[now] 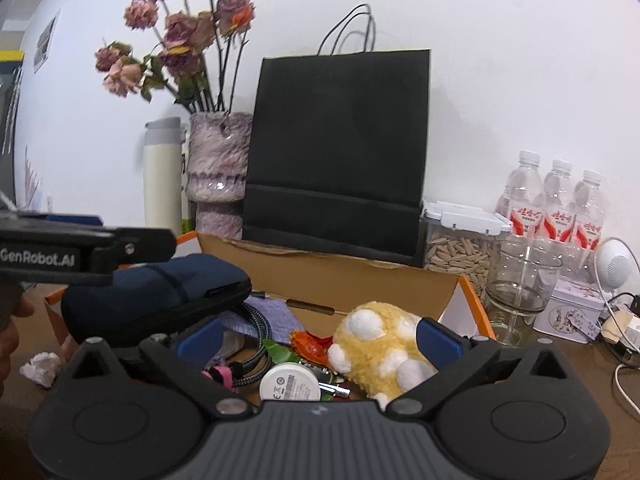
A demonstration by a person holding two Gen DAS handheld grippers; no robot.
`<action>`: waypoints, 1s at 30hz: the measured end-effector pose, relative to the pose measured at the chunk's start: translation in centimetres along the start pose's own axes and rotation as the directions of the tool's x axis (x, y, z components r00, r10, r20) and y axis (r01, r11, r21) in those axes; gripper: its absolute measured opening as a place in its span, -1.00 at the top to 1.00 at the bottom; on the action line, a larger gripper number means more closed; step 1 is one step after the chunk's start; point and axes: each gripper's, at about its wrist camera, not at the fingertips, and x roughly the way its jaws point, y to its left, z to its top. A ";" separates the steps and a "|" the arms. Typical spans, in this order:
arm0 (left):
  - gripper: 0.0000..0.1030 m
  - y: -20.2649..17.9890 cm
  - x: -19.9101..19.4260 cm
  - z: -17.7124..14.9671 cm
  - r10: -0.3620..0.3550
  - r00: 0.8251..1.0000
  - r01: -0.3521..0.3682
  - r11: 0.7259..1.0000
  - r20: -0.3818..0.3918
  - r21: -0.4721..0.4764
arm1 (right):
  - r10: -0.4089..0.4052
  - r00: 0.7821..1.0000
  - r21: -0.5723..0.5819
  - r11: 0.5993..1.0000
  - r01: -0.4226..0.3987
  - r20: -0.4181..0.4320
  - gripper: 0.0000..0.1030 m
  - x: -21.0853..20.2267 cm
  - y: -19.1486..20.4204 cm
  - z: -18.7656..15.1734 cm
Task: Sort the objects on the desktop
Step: 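Withdraw both grippers from the box toward the crumpled white tissue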
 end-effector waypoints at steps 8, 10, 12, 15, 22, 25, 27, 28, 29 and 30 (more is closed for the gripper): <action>-1.00 0.7 -3.0 -1.0 0.025 1.000 -0.025 1.000 0.019 -0.014 | -0.016 1.000 0.013 1.000 0.016 0.008 -1.00 -2.0 0.0 -0.9; -1.00 0.9 -3.9 -1.3 0.030 0.999 -0.029 0.999 0.021 -0.016 | -0.022 1.000 0.014 1.000 0.022 0.009 -1.00 -2.8 0.1 -1.3; -1.00 1.0 -4.9 -1.5 0.035 0.999 -0.035 0.999 0.023 -0.019 | -0.038 0.999 0.024 0.999 0.037 0.022 -1.00 -3.8 0.1 -1.6; -1.00 1.4 -6.1 -1.9 0.044 0.999 -0.043 0.999 0.021 -0.020 | -0.055 0.998 0.044 0.998 0.053 0.033 -1.00 -5.2 0.0 -2.0; -1.00 2.0 -8.3 -3.4 0.064 0.998 -0.065 0.998 -0.027 -0.019 | -0.068 0.998 0.046 0.997 0.069 -0.010 -1.00 -7.6 0.4 -3.5; -1.00 2.3 -8.7 -4.0 0.066 0.995 -0.067 0.998 -0.074 -0.017 | -0.089 0.996 0.050 0.995 0.090 -0.027 -1.00 -8.4 0.6 -3.9; -1.00 2.7 -8.9 -4.6 0.061 0.992 -0.065 0.997 -0.111 -0.033 | -0.092 0.995 0.059 0.994 0.094 -0.041 -1.00 -8.9 0.7 -4.2; -1.00 2.9 -9.0 -4.9 0.059 0.990 -0.064 0.997 -0.131 -0.039 | -0.093 0.995 0.062 0.994 0.095 -0.047 -1.00 -9.0 0.6 -4.4; -1.00 3.0 -9.1 -5.1 0.061 0.988 -0.067 0.997 -0.145 -0.040 | -0.094 0.994 0.063 0.993 0.097 -0.054 -1.00 -9.2 0.6 -4.5; -1.00 3.1 -9.2 -5.3 0.065 0.985 -0.072 0.997 -0.159 -0.040 | -0.096 0.994 0.064 0.993 0.100 -0.061 -1.00 -9.3 0.7 -4.7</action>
